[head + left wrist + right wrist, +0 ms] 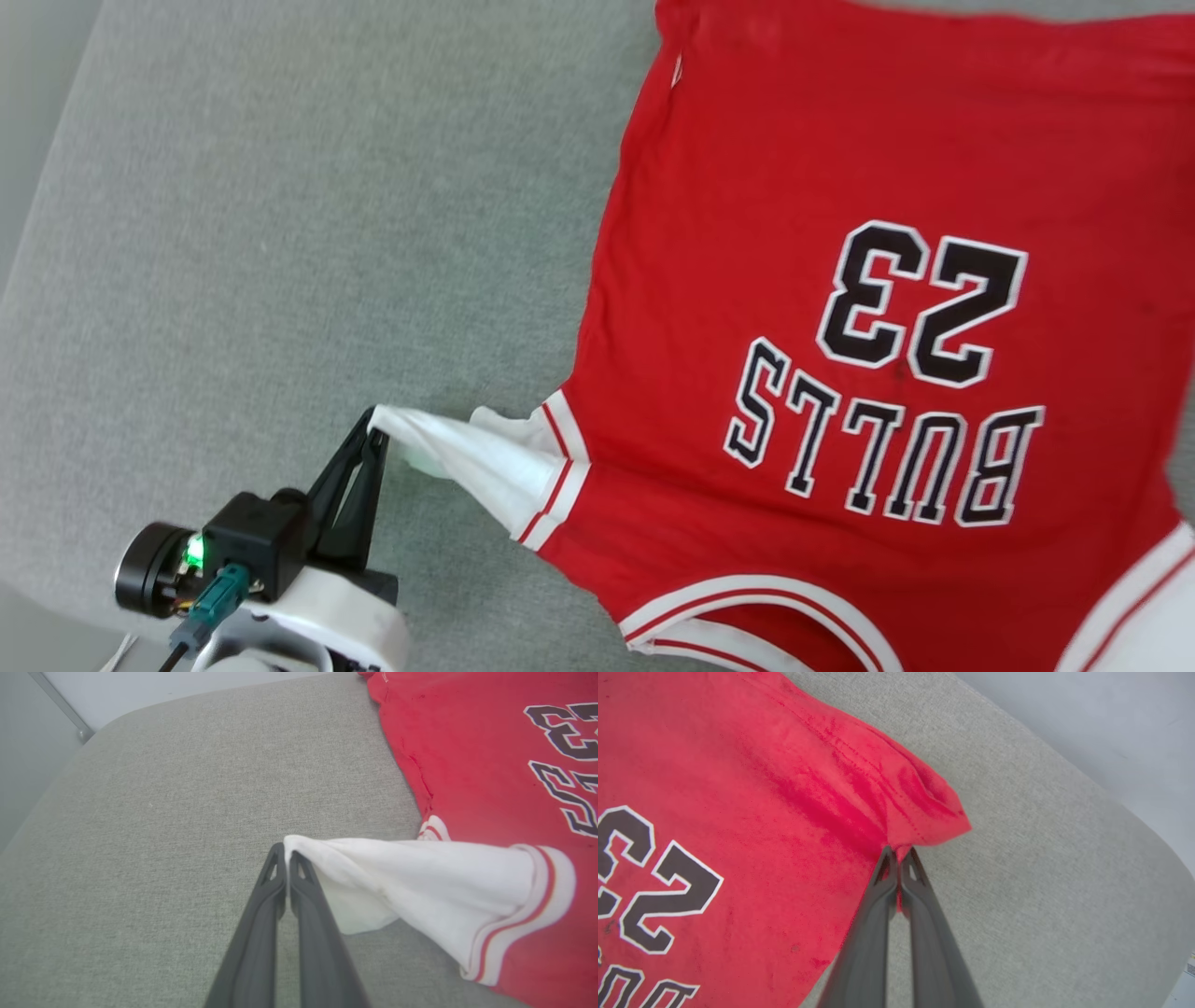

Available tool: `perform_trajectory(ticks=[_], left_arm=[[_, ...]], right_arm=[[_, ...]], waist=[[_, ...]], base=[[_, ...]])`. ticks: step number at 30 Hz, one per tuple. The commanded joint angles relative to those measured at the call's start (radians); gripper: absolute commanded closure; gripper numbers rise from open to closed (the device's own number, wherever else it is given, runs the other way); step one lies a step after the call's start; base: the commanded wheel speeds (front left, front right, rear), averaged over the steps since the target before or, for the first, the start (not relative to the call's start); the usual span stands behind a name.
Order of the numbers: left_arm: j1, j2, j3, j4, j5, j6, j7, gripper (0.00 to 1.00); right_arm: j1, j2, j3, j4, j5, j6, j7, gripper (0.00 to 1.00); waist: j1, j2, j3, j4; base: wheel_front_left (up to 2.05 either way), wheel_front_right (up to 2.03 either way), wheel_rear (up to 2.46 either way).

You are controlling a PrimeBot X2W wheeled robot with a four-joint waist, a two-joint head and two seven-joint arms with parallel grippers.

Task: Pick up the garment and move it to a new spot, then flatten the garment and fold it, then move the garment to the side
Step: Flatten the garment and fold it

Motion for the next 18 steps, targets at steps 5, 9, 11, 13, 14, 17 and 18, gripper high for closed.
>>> perform_trajectory(ticks=[5, 9, 11, 13, 14, 17, 18], left_arm=[[0.064, 0.029, 0.013, -0.014, -0.019, 0.025, -0.006, 1.0], [0.108, 0.049, 0.024, -0.021, -0.039, 0.038, -0.005, 1.0], [0.129, 0.057, 0.029, -0.021, -0.049, 0.044, -0.005, 1.0], [0.147, 0.064, 0.034, -0.024, -0.057, 0.05, -0.005, 1.0], [0.156, 0.069, 0.034, -0.025, -0.06, 0.052, -0.005, 1.0], [0.176, 0.078, 0.039, -0.026, -0.068, 0.055, -0.005, 1.0], [0.183, 0.079, 0.041, -0.026, -0.071, 0.058, -0.005, 1.0]], right_arm=[[0.09, -0.101, 0.094, -0.131, 0.098, -0.001, -0.079, 1.0], [0.2, -0.2, 0.139, -0.238, 0.156, -0.001, -0.137, 1.0], [0.267, -0.244, 0.141, -0.281, 0.185, -0.001, -0.168, 1.0], [0.349, -0.288, 0.137, -0.311, 0.205, -0.001, -0.195, 1.0], [0.394, -0.311, 0.133, -0.326, 0.213, -0.001, -0.209, 1.0], [0.548, -0.356, 0.116, -0.347, 0.252, -0.001, -0.243, 1.0], [0.605, -0.361, 0.107, -0.345, 0.266, -0.001, -0.255, 1.0]], waist=[[0.0001, 0.0, -0.13, -0.09], [0.0001, 0.0, -0.175, -0.134], [0.0001, 0.0, -0.195, -0.156], [0.0001, 0.0, -0.213, -0.175], [0.0001, 0.0, -0.22, -0.184], [0.0001, 0.0, -0.237, -0.204], [0.0001, 0.0, -0.242, -0.212]], base=[[0.0, 0.0, 0.0], [0.0, 0.0, 0.0], [0.0, 0.0, 0.0], [0.0, 0.0, 0.0], [0.0, 0.0, 0.0], [0.0, 0.0, 0.0], [0.0, 0.0, 0.0]])
